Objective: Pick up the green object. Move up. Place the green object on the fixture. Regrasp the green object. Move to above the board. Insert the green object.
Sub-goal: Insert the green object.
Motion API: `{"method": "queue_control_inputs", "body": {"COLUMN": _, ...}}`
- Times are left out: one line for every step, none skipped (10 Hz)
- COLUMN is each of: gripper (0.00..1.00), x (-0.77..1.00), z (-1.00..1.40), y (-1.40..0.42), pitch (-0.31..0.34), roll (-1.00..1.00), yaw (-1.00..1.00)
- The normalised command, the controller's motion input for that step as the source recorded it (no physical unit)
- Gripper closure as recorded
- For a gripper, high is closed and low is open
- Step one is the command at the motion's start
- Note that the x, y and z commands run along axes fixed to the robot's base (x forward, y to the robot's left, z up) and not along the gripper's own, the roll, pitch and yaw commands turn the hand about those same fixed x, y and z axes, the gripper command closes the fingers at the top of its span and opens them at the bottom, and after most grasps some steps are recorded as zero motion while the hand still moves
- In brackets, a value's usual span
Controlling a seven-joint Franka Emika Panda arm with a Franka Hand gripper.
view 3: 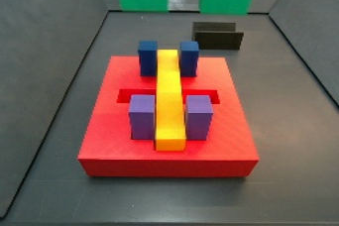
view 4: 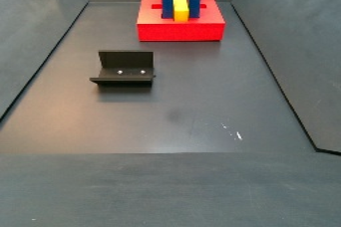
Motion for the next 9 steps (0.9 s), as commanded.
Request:
{"method": "queue_control_inputs", "body": {"gripper": 1.00, "x": -0.18, "z": -0.49, "y": -0.11, "pitch": -0.241, "roll": -0.02, "yaw": 0.01}}
{"method": "queue_control_inputs", "body": {"gripper": 1.00, "x": 0.00, "z": -0.45, "y": -0.28, "pitch": -0.171, "roll": 0.05, "yaw": 0.06}}
{"method": "queue_control_inputs", "body": {"gripper": 1.00, "x": -0.12, "z": -0.55, "y": -0.38, "pitch": -0.231, "roll": 0.13, "yaw": 0.09}}
{"method": "queue_control_inputs", "body": {"gripper": 1.00, "x": -0.10, "z": -0.51, "y": -0.31, "pitch": -0.229, "roll": 0.14, "yaw": 0.10}}
{"method": "queue_control_inputs", "body": {"gripper": 1.00, "x": 0.00, "z": -0.43, "y": -0.17, "pitch": -0.191, "roll": 0.08, "yaw": 0.12}}
{"method": "queue_control_inputs", "body": {"gripper": 1.00, "x": 0.00, "z": -0.41, "y": -0.14, "pitch": -0.180, "roll": 0.09, "yaw": 0.13}}
{"method": "queue_control_inputs", "body": {"gripper": 1.00, "x": -0.20, "z": -0.36, "y": -0.22, "pitch": -0.156, "roll": 0.25, "yaw": 0.15}}
{"method": "queue_control_inputs", "body": {"gripper": 1.00, "x": -0.34, "z": -0.31, "y": -0.20, "pitch": -0.127, "roll": 0.27, "yaw": 0.21}}
{"method": "queue_control_inputs", "body": {"gripper": 1.00, "x": -0.26, "z": -0.32, "y": -0.14, "pitch": -0.146, "roll": 0.15, "yaw": 0.25}}
